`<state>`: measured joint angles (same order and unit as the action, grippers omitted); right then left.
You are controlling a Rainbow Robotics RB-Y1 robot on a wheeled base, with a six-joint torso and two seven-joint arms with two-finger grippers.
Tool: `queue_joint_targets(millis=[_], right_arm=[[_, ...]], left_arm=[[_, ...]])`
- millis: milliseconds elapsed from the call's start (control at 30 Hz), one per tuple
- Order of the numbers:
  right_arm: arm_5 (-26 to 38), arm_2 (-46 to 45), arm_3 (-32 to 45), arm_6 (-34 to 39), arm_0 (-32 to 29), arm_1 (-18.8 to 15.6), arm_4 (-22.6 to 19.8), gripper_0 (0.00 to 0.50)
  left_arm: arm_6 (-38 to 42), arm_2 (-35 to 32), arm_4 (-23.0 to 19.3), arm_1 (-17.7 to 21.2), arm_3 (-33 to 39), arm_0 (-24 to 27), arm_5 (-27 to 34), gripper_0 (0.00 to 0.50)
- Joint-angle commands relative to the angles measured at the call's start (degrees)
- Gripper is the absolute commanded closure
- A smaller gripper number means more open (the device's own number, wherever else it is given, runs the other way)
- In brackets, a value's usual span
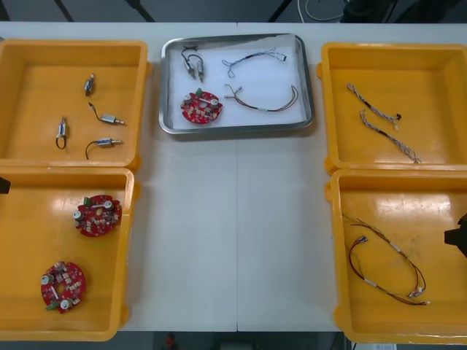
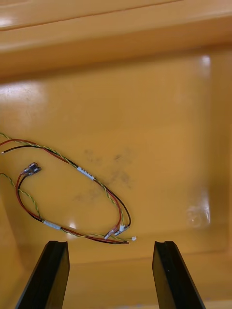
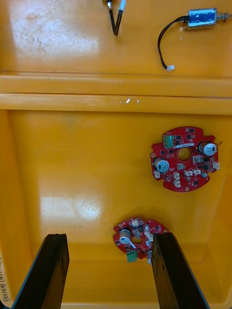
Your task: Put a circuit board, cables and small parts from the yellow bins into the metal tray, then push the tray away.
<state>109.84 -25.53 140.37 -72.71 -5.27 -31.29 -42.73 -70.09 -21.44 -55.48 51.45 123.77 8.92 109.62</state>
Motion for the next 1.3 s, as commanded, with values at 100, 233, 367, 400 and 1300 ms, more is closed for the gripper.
queue_joint_targets(millis=[100, 233, 367, 400, 1300], right_arm=[[0.2, 1.7, 2.1, 1.6, 1.1, -3.9, -1.6, 0.0], [0.2, 2.1, 2.1, 1.8, 1.7, -3.9, -1.7, 0.0], [0.2, 2.1, 2.1, 1.8, 1.7, -3.9, -1.9, 0.0], [0.2, 2.2, 2.1, 1.8, 1.7, -3.9, -1.9, 0.0], [0.2, 2.2, 2.1, 1.8, 1.7, -3.9, -1.8, 0.0]], left_arm=[[-2.7, -1.8, -0.4, 1.1, 1.5, -1.0, 0.4, 0.0], [-2.7, -1.8, -0.4, 1.1, 1.5, -1.0, 0.4, 0.0], [-2.7, -1.8, -0.4, 1.1, 1.5, -1.0, 0.4, 0.0], [-2.7, -1.8, -0.4, 1.1, 1.5, -1.0, 0.4, 0.0], [-2.7, -1.8, -0.4, 1.1, 1.5, -1.0, 0.4, 0.0]])
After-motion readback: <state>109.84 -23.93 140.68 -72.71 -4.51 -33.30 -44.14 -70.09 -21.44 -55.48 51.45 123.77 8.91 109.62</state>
